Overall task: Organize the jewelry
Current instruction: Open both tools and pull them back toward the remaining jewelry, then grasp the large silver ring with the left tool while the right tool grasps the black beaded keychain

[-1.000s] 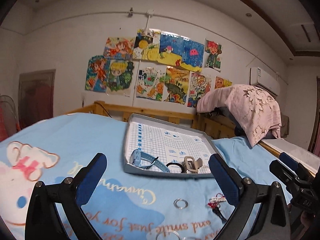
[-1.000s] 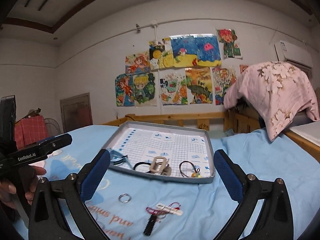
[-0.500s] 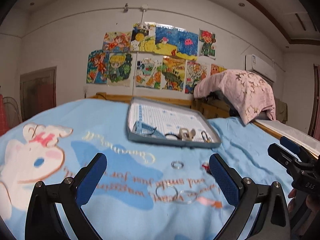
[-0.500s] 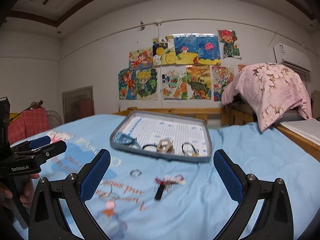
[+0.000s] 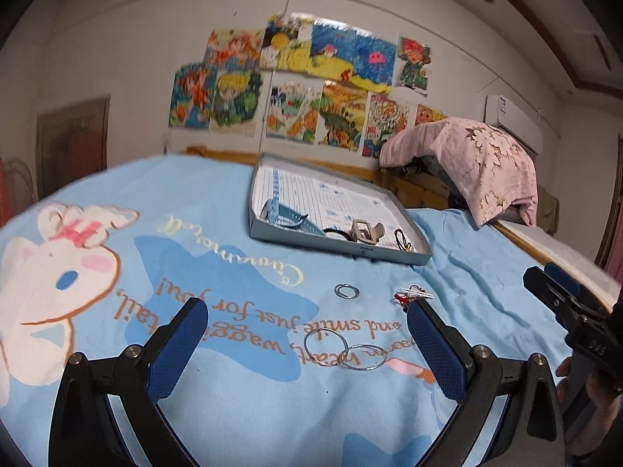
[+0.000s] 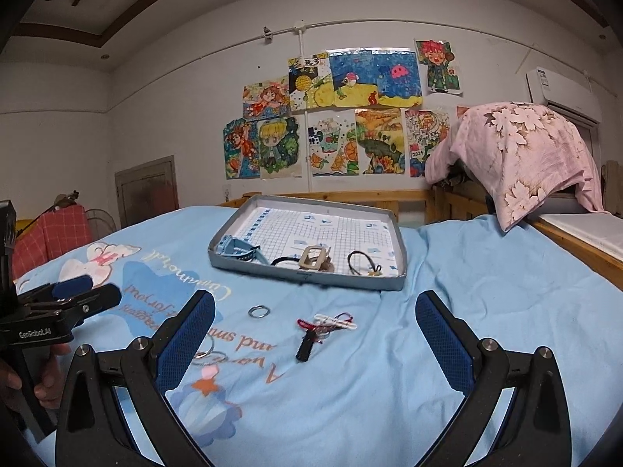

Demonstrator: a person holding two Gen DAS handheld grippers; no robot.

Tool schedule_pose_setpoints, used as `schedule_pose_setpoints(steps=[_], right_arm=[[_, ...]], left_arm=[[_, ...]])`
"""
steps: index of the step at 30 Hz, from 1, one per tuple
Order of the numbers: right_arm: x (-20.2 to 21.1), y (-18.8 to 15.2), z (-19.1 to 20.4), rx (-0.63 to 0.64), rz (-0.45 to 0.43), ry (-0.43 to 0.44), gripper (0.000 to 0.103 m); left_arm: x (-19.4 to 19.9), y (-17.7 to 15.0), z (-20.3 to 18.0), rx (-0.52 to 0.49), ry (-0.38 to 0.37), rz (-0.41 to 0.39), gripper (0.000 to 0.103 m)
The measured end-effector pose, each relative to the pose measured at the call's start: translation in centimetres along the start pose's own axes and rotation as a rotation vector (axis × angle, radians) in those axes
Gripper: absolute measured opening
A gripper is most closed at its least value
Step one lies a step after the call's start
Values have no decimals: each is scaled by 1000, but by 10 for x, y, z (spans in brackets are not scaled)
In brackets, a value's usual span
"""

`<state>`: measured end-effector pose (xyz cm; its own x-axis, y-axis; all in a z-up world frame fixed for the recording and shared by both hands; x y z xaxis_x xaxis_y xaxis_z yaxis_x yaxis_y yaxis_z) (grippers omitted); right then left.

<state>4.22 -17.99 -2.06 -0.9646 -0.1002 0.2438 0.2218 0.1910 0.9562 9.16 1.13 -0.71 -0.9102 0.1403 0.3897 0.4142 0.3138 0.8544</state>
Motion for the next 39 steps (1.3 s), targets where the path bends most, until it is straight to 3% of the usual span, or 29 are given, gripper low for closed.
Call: schedule_pose_setpoints(steps=[5, 11, 18, 32, 33, 39], right_arm=[[-23, 16, -7, -7, -5, 4, 101], [-62, 26, -5, -9, 26, 31, 101], [-101, 10, -8, -55, 94, 62, 101], [-132, -20, -2, -49, 181, 125, 100], [-133, -23, 1, -40, 189, 132, 99], [-138, -40, 10, -4, 262, 185, 66]], left_arm=[[-19, 21, 15, 76, 7, 18, 103], [-43, 35, 12, 66, 10, 32, 103], [-68, 26, 8, 25, 24, 52, 103], [-105, -3, 17, 52, 24, 202, 103], [-107, -6, 17, 45, 19, 217, 103], [-107, -19, 8, -28, -12, 259, 99]])
Point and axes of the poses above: each gripper's, at about its wrist camera, not at the fingertips, and x roughly against the way its jaws point, z to its left, y to its top, the point moved 2 cm from there along -x, roughly the way its jaws point, and after that the axes turned 11 degrees about x, right-handed, at the moved point
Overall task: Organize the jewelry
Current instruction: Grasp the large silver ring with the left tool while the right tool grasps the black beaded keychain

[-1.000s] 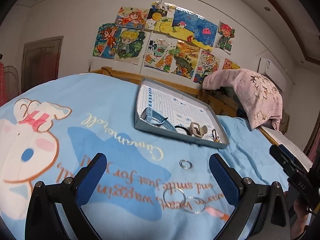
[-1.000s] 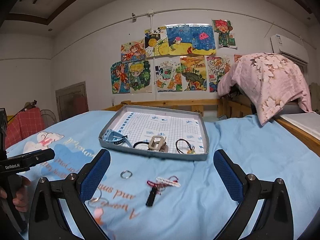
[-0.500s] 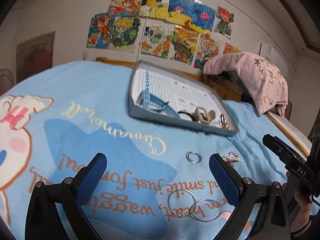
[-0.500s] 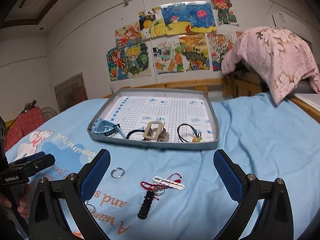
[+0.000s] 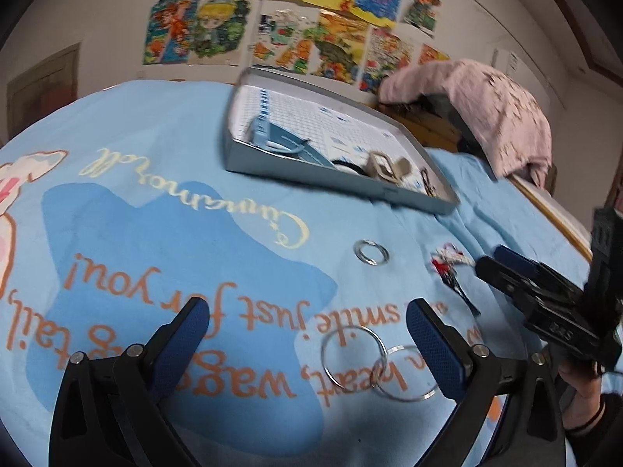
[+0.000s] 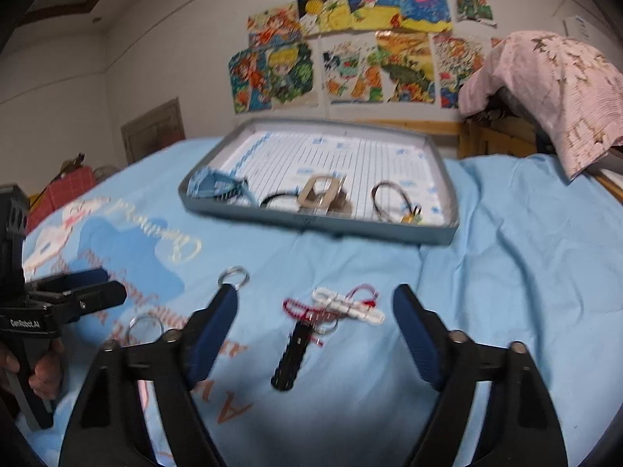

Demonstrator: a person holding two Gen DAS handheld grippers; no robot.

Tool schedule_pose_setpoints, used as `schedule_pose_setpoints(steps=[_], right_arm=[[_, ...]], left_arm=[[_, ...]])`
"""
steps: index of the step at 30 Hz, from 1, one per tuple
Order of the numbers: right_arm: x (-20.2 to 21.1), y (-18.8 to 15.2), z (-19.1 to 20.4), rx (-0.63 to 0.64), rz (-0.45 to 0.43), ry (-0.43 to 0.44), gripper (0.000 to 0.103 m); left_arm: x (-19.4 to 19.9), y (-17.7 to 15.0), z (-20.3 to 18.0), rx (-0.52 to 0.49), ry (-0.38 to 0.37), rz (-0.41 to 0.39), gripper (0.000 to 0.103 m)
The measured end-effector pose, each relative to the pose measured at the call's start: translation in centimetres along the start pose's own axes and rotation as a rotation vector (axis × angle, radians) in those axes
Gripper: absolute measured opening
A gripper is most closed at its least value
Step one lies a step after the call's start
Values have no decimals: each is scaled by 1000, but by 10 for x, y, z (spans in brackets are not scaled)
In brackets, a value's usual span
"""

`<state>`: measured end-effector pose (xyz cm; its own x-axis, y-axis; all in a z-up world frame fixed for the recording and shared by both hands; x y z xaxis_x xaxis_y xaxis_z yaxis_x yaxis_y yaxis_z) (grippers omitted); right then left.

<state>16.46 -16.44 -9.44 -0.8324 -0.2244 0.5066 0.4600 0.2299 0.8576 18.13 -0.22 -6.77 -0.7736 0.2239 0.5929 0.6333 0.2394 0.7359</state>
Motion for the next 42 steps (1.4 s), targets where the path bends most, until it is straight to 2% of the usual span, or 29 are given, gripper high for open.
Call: schedule_pose_setpoints(steps=[2, 4, 6, 8, 13, 18, 21, 23, 29, 33, 36, 42], right_arm=[[-4, -3, 0, -3, 25, 22, 55], [-8, -6, -1, -5, 45, 48, 48], [-10, -9, 2, 1, 62, 73, 46], [-12, -11, 6, 12, 78, 92, 38], [-21, -17, 12, 22, 141, 127, 36], [-27, -22, 11, -7, 182, 159, 36], [-30, -26, 12, -16, 202, 183, 35], [-32, -27, 14, -19, 211, 193, 33], [-33, -27, 15, -32, 220, 214, 24], [-34, -29, 16, -38, 226, 222, 19], [-33, -29, 18, -39, 227, 230, 10], [-20, -21, 25, -1, 168, 226, 10]], left_arm=[[-2, -5, -4, -32, -10, 26, 88], [-3, -8, -6, -53, -22, 50, 80], [-4, -11, -8, -68, -36, 72, 72], [-6, -14, -8, -77, -48, 97, 61], [-15, -21, -9, -101, -48, 168, 45], [-19, -25, -9, -105, -36, 199, 44], [-20, -27, -9, -109, -32, 208, 40], [-21, -27, -9, -106, -32, 211, 29], [-21, -26, -4, -68, -72, 216, 7], [-18, -25, -3, -48, -106, 203, 4], [-16, -22, -2, -31, -136, 199, 4], [-11, -9, -5, -5, -150, 199, 3]])
Point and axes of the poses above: each gripper's, at about its wrist camera, not at the fingertips, and x roughly against the way its jaws point, z to its left, y to its top, the point moved 2 cm from there along -x, roughly the way its jaws point, and after that the axes turned 11 degrees about x, right-handed, at the moved point
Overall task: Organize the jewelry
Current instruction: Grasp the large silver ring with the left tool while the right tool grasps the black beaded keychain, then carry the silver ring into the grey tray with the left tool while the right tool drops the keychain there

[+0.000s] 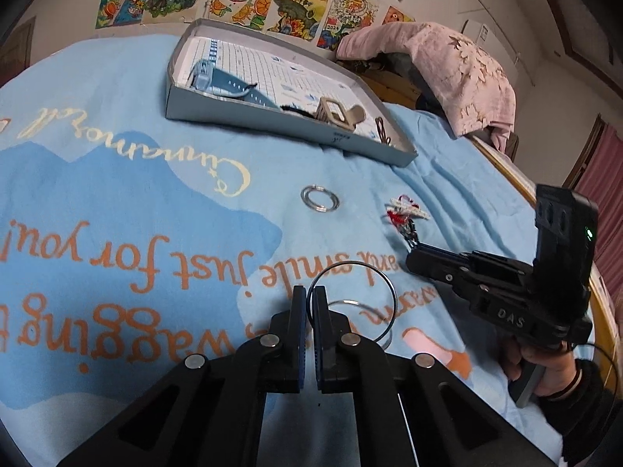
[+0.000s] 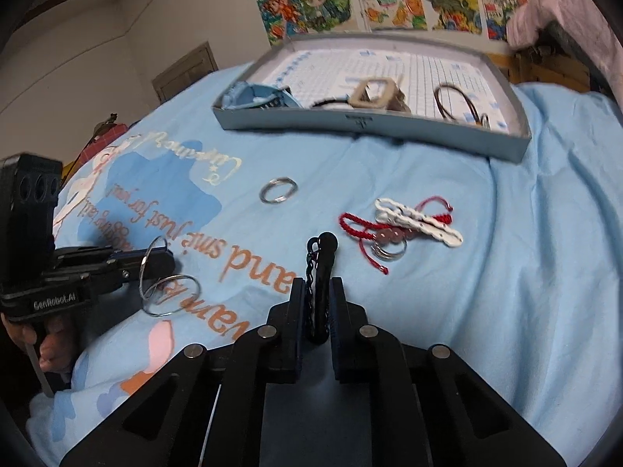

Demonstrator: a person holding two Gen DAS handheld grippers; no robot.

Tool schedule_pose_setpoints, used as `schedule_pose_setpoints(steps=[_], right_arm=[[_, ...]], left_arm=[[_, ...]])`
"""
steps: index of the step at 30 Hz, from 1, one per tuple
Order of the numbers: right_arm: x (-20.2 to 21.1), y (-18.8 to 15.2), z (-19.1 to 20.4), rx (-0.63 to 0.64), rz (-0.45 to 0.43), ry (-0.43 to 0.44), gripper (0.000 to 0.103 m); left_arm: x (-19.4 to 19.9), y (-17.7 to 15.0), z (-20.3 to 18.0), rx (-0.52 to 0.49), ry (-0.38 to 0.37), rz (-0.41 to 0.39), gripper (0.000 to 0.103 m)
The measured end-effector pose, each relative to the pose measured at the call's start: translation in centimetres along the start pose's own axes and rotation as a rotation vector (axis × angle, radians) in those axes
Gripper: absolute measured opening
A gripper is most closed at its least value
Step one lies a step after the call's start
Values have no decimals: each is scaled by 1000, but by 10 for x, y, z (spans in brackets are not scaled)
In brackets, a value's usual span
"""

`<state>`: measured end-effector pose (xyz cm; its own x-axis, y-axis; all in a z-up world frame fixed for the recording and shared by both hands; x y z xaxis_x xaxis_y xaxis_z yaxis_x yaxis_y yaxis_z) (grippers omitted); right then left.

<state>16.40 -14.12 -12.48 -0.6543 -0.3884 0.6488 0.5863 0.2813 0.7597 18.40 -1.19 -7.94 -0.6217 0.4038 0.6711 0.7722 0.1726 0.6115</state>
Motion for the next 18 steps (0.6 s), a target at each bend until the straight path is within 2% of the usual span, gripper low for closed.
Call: schedule_pose_setpoints(steps=[7, 14, 18], right_arm=[[23, 31, -10, 8, -124, -40, 10], [18, 73, -39, -9, -188, -103, 10], [8, 97, -56, -19, -216, -150, 10]], left_arm=[[-3, 35, -10, 13, 10, -7, 3], [-10, 100, -32, -25, 17, -89, 3], [-27, 137, -41, -26, 34, -123, 3]])
Point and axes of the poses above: each gripper's, at about its wrist camera, not at the fingertips, and x roughly against the way its jaws point, z to its left, y to its top, the point moved 2 cm from there along -x, roughly the way its jaws point, and after that the axes turned 11 degrees about x, right-handed, at the moved point
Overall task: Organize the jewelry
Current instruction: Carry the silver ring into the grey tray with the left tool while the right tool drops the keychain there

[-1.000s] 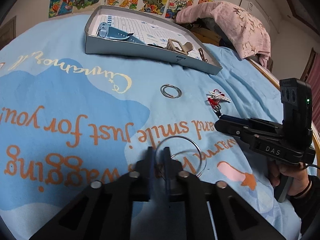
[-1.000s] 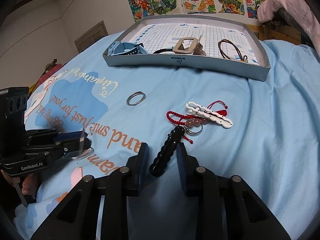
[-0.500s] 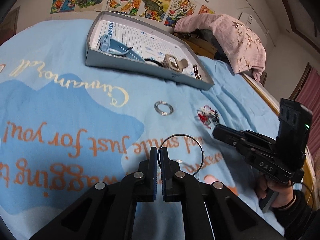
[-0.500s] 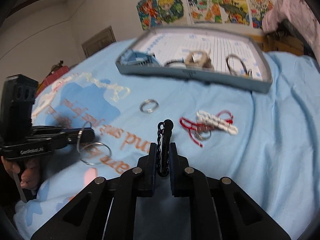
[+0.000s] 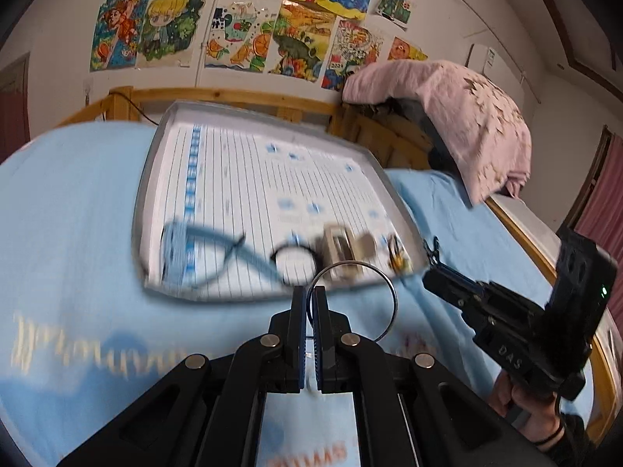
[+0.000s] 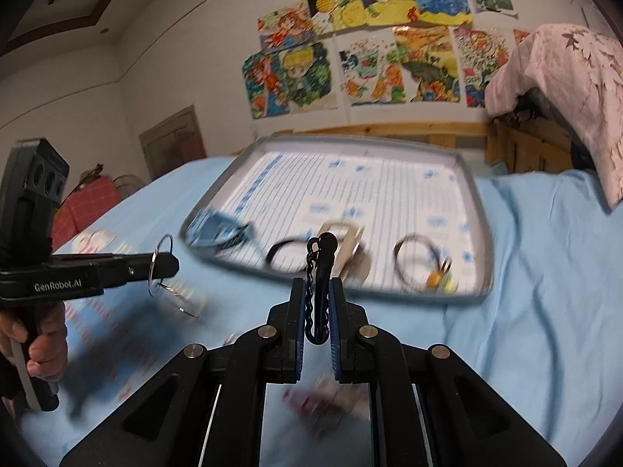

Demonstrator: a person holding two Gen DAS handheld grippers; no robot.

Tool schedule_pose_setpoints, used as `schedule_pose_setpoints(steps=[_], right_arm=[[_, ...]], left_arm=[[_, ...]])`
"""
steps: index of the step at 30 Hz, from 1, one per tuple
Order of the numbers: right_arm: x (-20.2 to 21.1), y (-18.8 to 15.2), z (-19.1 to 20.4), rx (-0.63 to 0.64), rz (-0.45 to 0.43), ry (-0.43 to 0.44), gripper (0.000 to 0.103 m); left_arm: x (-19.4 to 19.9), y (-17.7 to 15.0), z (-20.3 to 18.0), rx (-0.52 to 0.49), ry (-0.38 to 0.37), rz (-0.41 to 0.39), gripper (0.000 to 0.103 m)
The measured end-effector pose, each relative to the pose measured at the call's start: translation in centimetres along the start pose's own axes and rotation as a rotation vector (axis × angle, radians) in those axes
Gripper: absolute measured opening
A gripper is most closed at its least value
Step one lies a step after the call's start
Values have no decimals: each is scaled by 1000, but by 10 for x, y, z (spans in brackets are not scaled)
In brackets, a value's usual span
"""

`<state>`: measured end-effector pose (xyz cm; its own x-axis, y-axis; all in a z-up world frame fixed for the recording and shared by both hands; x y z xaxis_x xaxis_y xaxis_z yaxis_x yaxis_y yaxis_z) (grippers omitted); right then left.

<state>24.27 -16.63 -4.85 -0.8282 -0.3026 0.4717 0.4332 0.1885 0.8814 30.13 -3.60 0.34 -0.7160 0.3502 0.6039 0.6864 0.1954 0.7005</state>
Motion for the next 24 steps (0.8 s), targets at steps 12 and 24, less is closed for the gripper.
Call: schedule_pose_setpoints(steps=[12, 24], right_arm=[[-66, 15, -31, 1, 100, -93, 10], [-100, -2, -33, -6, 199, -58, 10]], left_arm=[[-77, 37, -1, -11, 68, 27, 3], [-115, 35, 10, 20, 110, 110, 4]])
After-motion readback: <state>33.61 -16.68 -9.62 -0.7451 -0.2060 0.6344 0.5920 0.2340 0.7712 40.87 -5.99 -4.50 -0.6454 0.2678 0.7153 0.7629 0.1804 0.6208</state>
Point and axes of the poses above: each gripper's, at about its wrist camera, not at the fingertips, and x roughly against the way its jaws point, z to its left, y to its top, the point moved 2 cm from there along -x, roughly the way its jaws point, and after that the axes turned 11 degrees about x, right-handed, at the moved point
